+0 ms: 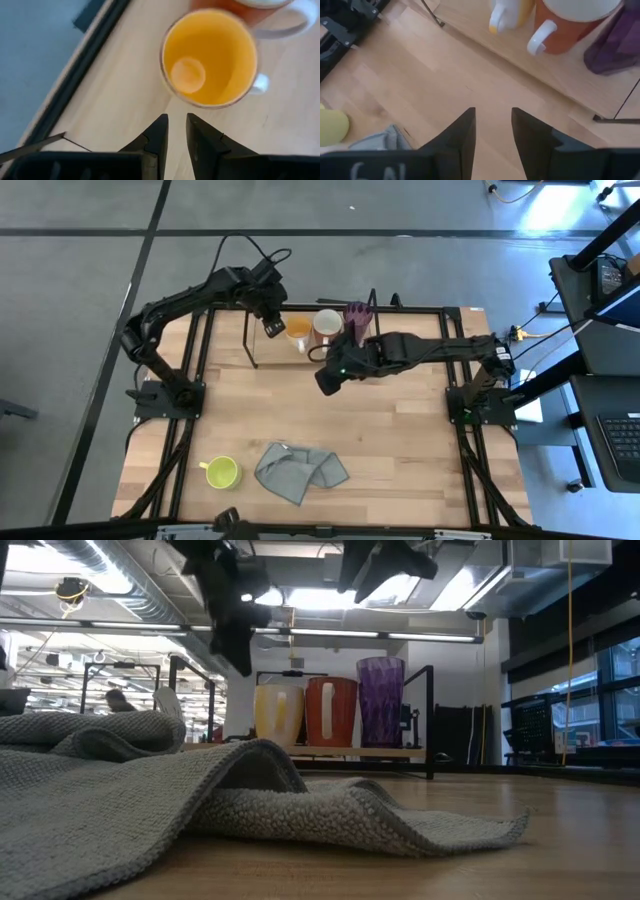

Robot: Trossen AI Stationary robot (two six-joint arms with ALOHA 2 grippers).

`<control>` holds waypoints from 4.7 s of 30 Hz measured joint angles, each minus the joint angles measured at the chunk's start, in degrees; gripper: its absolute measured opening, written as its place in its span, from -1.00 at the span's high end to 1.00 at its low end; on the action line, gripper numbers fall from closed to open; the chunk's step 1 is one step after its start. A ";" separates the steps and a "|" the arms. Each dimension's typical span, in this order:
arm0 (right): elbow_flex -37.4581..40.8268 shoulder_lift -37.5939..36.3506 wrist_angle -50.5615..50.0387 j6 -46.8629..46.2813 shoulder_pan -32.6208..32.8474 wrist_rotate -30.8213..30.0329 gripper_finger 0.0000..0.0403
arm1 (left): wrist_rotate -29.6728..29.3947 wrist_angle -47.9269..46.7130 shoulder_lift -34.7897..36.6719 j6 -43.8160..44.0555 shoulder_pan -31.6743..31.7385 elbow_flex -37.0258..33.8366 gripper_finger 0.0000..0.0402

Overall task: Stack small to large cups/mugs on shelf
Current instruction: Put the yellow mug on the shelf

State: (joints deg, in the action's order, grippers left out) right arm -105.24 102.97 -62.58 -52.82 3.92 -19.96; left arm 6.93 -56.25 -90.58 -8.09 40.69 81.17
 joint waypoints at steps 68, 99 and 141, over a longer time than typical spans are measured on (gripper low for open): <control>-2.20 20.76 18.96 29.17 -9.34 7.73 0.98 | -6.86 16.56 29.46 9.00 -12.04 -23.10 0.69; -2.63 20.93 19.53 27.84 -12.41 0.35 0.98 | -6.86 21.22 29.42 5.99 -12.02 -28.35 0.69; -2.70 10.24 15.29 22.47 -6.96 8.16 0.73 | 4.44 -0.65 31.76 12.26 -19.63 -23.30 0.69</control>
State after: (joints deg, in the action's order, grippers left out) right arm -107.94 113.21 -47.29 -30.35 -3.04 -11.79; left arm 11.37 -56.90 -58.83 4.17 21.05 57.86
